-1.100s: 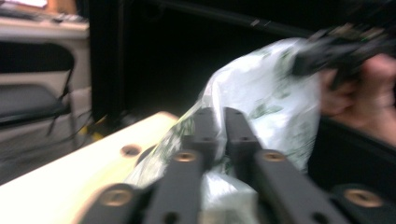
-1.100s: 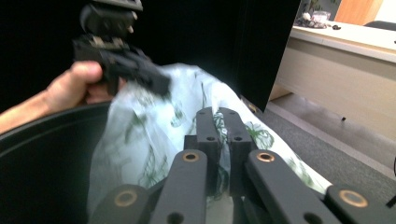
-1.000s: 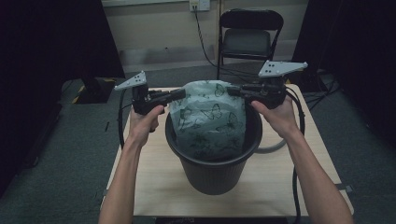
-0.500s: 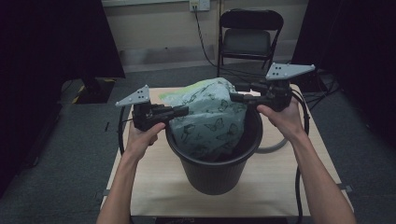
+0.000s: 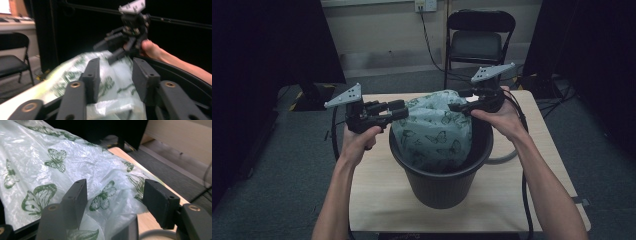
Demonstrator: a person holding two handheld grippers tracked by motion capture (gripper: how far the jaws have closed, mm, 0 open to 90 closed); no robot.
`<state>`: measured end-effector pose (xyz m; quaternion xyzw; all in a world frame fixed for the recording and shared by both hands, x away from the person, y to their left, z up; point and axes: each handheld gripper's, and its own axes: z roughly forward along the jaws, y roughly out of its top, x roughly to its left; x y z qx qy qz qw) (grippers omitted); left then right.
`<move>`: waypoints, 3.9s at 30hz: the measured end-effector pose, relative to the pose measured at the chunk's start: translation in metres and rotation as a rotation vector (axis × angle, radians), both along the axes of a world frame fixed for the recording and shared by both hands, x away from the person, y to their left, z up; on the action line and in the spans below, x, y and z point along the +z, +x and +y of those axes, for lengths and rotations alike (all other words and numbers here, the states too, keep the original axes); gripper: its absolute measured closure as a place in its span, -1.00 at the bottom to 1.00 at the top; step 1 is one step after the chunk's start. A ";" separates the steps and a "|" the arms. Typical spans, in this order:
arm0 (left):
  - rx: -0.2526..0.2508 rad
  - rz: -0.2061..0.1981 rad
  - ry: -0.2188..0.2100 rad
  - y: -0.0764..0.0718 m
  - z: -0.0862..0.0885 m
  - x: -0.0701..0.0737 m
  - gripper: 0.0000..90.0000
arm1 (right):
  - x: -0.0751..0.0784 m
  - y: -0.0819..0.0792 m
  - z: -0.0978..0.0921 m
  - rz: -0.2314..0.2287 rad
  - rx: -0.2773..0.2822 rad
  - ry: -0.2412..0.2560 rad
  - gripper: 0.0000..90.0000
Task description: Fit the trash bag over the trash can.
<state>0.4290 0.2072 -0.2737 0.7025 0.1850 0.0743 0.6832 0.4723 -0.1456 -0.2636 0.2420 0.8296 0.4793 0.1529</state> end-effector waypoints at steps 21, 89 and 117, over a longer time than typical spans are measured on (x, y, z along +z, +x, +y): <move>0.100 0.106 0.081 0.029 -0.006 -0.017 0.07 | 0.011 -0.004 -0.006 -0.054 -0.023 0.088 0.98; -0.051 -0.120 0.078 -0.002 -0.035 0.040 -0.02 | 0.042 -0.032 0.024 -0.181 0.142 0.147 0.96; -0.124 -0.162 0.109 -0.003 -0.031 0.020 0.99 | 0.048 -0.025 0.000 -0.187 0.078 0.291 0.54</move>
